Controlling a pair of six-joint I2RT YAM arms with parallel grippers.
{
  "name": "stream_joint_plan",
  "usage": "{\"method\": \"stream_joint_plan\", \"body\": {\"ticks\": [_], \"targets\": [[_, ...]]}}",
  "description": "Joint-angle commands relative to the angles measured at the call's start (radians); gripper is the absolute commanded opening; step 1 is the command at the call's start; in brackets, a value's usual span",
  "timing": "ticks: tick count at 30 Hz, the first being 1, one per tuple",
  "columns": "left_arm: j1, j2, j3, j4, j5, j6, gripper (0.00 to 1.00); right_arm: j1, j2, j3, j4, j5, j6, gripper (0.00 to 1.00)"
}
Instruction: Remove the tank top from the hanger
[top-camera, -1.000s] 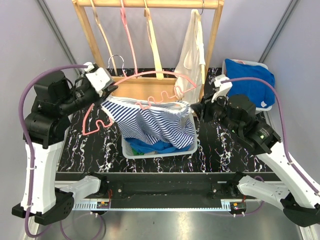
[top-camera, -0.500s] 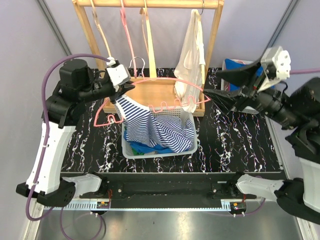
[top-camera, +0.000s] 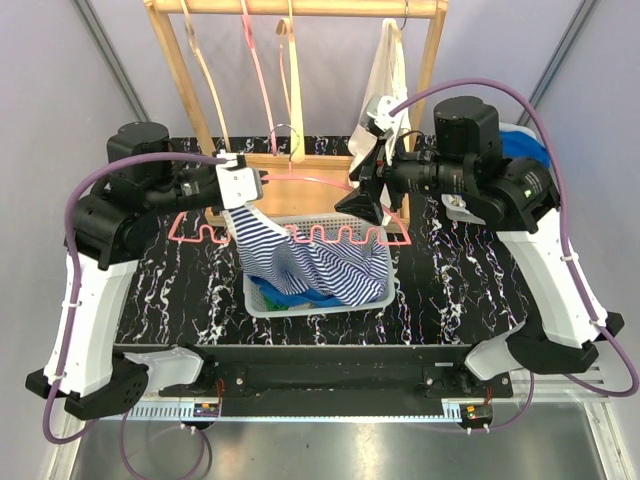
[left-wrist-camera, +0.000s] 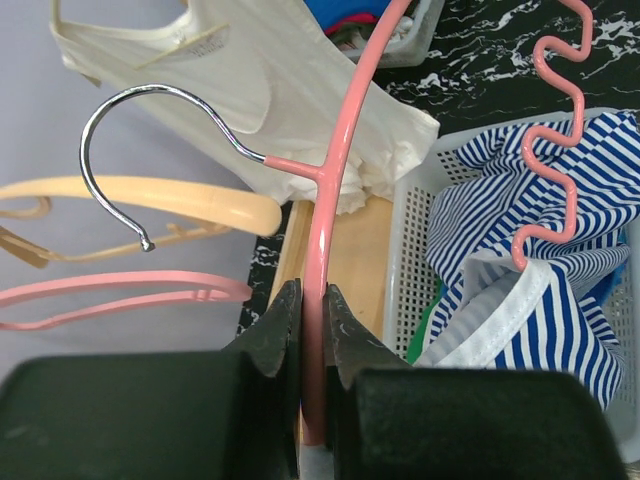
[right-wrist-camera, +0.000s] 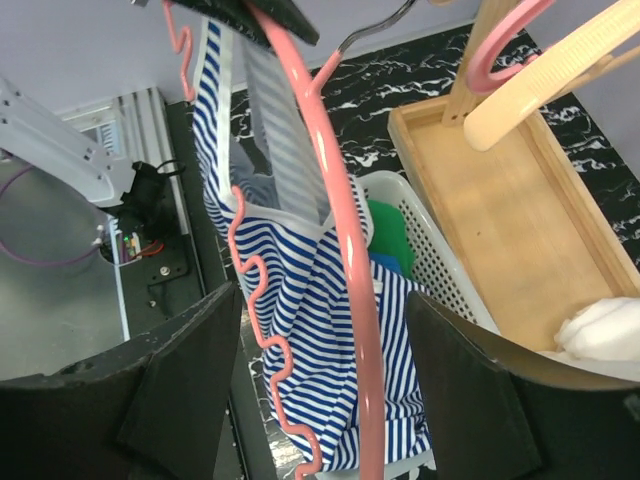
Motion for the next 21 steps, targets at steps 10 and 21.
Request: {"method": "stream_joint_plan", "body": {"ticks": [10, 21], "targets": [[-0.007, -0.021, 0.071, 0.051, 0.08, 0.033, 0.03, -0.005, -0.051, -0.045, -0.004, -0.094, -0.002, 0.73], [-0.015, -0.028, 0.073, 0.025, 0.089, 0.052, 0.03, -0.007, -0.014, -0.056, 0.002, -0.09, -0.011, 0.66]]}}
